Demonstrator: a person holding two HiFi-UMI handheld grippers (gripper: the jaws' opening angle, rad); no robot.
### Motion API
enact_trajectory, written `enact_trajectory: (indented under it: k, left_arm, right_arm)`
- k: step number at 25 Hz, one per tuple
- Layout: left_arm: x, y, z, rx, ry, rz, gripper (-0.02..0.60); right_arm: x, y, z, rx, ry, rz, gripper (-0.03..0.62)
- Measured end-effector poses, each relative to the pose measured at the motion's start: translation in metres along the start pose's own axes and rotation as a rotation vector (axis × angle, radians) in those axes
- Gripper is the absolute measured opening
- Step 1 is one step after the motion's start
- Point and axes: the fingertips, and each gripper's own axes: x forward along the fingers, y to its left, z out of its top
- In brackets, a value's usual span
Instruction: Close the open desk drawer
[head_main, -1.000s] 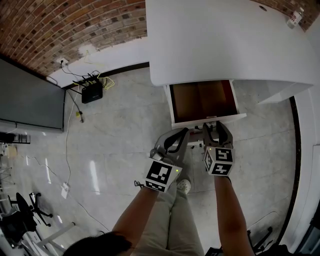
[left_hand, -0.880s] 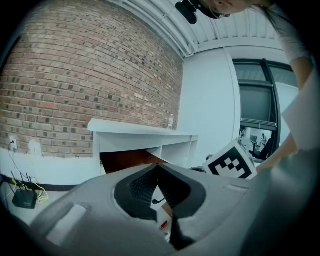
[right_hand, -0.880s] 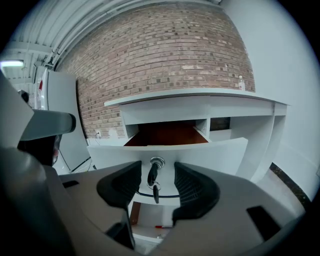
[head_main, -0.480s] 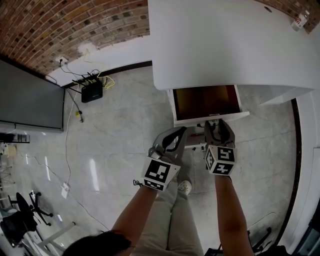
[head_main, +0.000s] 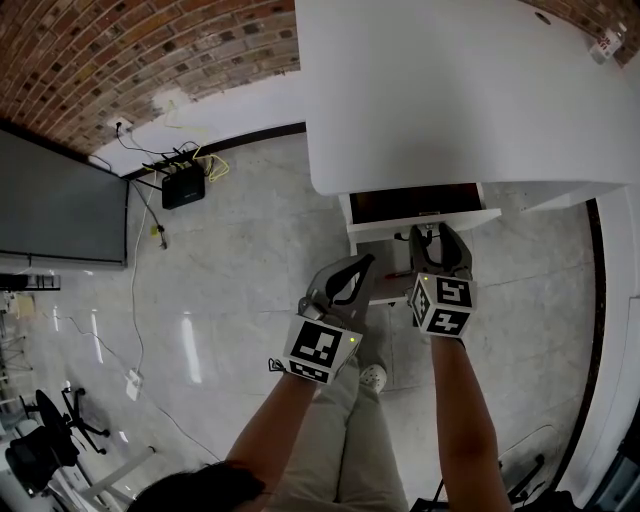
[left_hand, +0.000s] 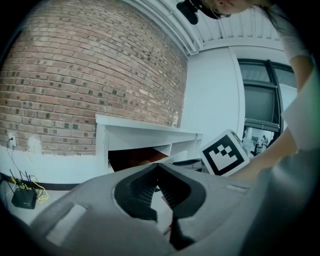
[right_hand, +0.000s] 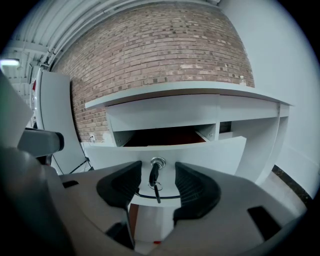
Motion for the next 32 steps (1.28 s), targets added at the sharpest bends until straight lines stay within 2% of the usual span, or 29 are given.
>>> enact_trajectory:
  k: [13,32]
  left_arm:
    - [0.018,0.029,-0.001,-0.005,0.019,-0.015,0.004]
    - [0.051,0.05,-0.003,0.007,0.035,-0.037,0.004]
  right_arm:
    - [0.048,-0.002,0.027,-0.01,-0.015,-0.001,0.212]
    - [0.086,-0.007,0.049,-0.024,-0.136,0.0,0.212]
